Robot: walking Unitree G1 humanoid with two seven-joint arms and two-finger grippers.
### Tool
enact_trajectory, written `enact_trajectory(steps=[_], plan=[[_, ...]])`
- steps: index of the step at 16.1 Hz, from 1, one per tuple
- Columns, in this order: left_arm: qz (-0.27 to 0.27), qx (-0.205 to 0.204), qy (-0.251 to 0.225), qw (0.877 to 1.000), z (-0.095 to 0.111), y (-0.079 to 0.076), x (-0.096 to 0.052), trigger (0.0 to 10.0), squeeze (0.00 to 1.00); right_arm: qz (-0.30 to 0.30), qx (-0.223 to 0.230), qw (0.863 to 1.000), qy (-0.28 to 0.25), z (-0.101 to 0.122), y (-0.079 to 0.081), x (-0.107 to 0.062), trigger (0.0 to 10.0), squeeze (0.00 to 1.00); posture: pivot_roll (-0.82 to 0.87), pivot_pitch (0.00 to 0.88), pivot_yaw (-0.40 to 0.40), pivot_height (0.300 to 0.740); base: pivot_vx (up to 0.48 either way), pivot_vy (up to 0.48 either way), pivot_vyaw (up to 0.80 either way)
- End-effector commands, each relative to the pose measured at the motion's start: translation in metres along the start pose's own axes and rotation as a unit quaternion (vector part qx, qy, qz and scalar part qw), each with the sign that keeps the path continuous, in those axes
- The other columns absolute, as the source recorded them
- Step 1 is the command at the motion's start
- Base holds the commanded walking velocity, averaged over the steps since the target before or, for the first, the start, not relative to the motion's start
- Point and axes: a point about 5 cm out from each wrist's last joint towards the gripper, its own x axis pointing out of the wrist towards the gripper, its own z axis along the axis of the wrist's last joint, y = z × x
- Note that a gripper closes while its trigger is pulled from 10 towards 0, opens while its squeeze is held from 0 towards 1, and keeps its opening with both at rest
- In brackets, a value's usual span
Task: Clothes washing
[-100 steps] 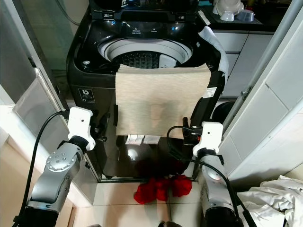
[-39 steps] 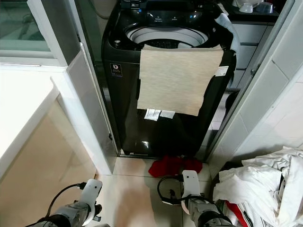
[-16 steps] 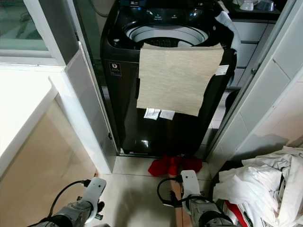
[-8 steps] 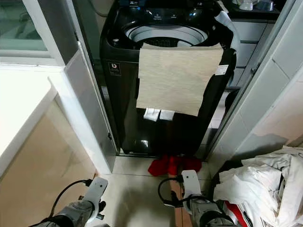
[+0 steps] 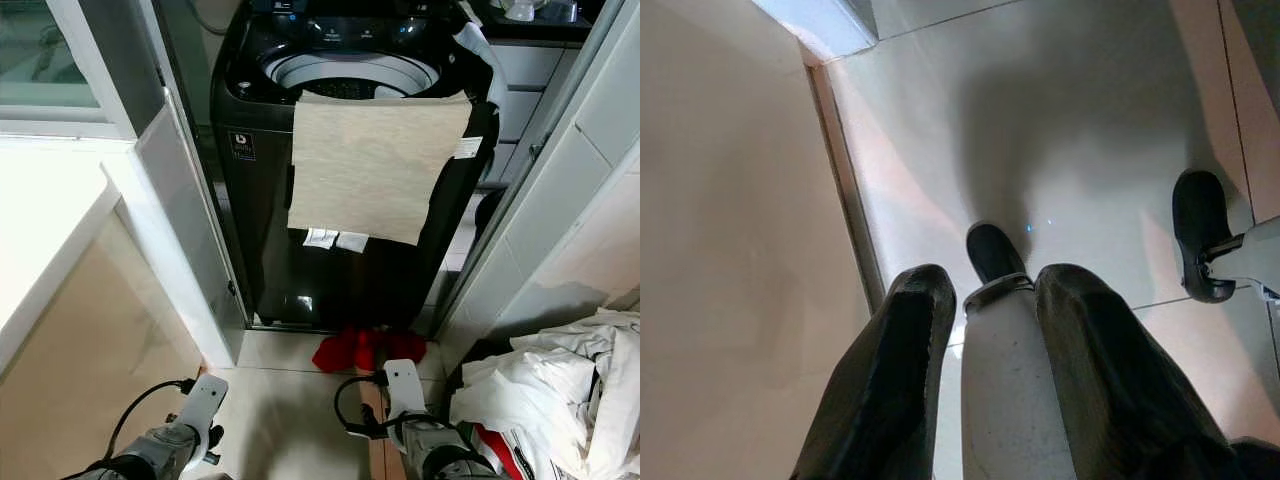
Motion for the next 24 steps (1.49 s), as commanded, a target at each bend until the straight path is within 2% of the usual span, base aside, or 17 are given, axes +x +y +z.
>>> enact_trajectory(steps=[1,7,14,24], plan=[[0.005,0.0,0.004,1.0,-0.001,0.0004,0.0,10.0,0.0,-0.001,-0.004,1.0,-0.01,0.0066,-0.0024,-0.0004,10.0,0.0,-0.09,0.0,0.032,0.74,0.0,0.0,0.0],[0.005,-0.018,0.003,1.0,0.0014,-0.0006,0.0001,10.0,0.0,-0.003,0.004,1.0,-0.009,0.0088,-0.0042,-0.0006,10.0,0.0,-0.08,0.0,0.028,0.74,0.0,0.0,0.0],[0.004,-0.036,0.002,0.999,0.0028,-0.0006,0.0001,10.0,0.0,0.004,-0.009,1.0,-0.008,0.0115,-0.0036,-0.0007,10.0,0.0,-0.06,0.0,0.009,0.74,0.0,0.0,0.0],[0.012,-0.028,0.0,1.0,0.0038,0.0039,-0.0003,10.0,0.0,0.007,-0.019,1.0,-0.011,0.014,-0.0001,0.0,10.0,0.0,-0.05,0.0,0.009,0.74,0.0,0.0,0.0]])
